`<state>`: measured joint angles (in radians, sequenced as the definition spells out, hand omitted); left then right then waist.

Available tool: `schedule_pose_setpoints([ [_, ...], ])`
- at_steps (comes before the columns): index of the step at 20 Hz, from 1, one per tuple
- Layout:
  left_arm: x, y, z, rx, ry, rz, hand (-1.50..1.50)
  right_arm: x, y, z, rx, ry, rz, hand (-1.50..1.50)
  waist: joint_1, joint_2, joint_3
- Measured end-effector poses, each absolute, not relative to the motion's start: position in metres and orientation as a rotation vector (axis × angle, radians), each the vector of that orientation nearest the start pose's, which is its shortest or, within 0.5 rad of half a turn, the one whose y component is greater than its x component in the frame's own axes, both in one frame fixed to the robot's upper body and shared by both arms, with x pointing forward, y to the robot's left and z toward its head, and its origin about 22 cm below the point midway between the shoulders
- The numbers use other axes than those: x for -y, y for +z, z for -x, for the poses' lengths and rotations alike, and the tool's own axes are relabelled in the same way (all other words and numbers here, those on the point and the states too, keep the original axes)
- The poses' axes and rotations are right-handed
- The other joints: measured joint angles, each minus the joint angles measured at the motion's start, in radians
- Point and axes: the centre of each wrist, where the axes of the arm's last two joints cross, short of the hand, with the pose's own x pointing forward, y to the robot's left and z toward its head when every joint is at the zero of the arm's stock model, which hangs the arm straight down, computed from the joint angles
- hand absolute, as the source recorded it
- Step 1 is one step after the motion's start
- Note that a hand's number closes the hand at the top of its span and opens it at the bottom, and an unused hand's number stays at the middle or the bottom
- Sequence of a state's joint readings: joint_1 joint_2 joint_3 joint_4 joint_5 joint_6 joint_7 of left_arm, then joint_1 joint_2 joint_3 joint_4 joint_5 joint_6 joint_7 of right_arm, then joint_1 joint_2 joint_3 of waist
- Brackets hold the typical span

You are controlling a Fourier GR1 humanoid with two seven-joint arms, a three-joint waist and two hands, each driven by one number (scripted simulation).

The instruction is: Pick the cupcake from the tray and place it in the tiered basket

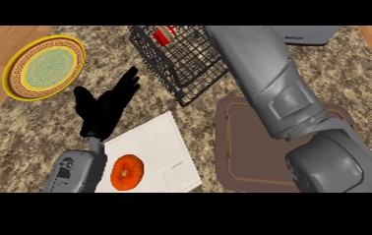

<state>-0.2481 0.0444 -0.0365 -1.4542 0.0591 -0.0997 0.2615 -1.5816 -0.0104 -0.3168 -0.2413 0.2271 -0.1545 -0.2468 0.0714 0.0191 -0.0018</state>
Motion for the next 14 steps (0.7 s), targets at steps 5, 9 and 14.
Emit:
schedule_pose_setpoints([
  [5, -0.209, 0.031, -0.294, 1.41, -0.192, 0.139, 0.0, 0.082, 0.238, -0.477, 1.881, 0.303, 0.048, -1.5, -0.017, 0.0, 0.0],
  [9, -0.212, 0.024, -0.292, 1.399, -0.181, 0.14, 0.0, 0.15, 0.241, -0.487, 1.85, 0.303, 0.08, -1.5, -0.031, 0.0, 0.001],
  [14, -0.215, 0.027, -0.291, 1.404, -0.179, 0.13, 0.0, 0.239, 0.246, -0.486, 1.83, 0.403, 0.068, -1.5, -0.037, -0.001, 0.002],
])
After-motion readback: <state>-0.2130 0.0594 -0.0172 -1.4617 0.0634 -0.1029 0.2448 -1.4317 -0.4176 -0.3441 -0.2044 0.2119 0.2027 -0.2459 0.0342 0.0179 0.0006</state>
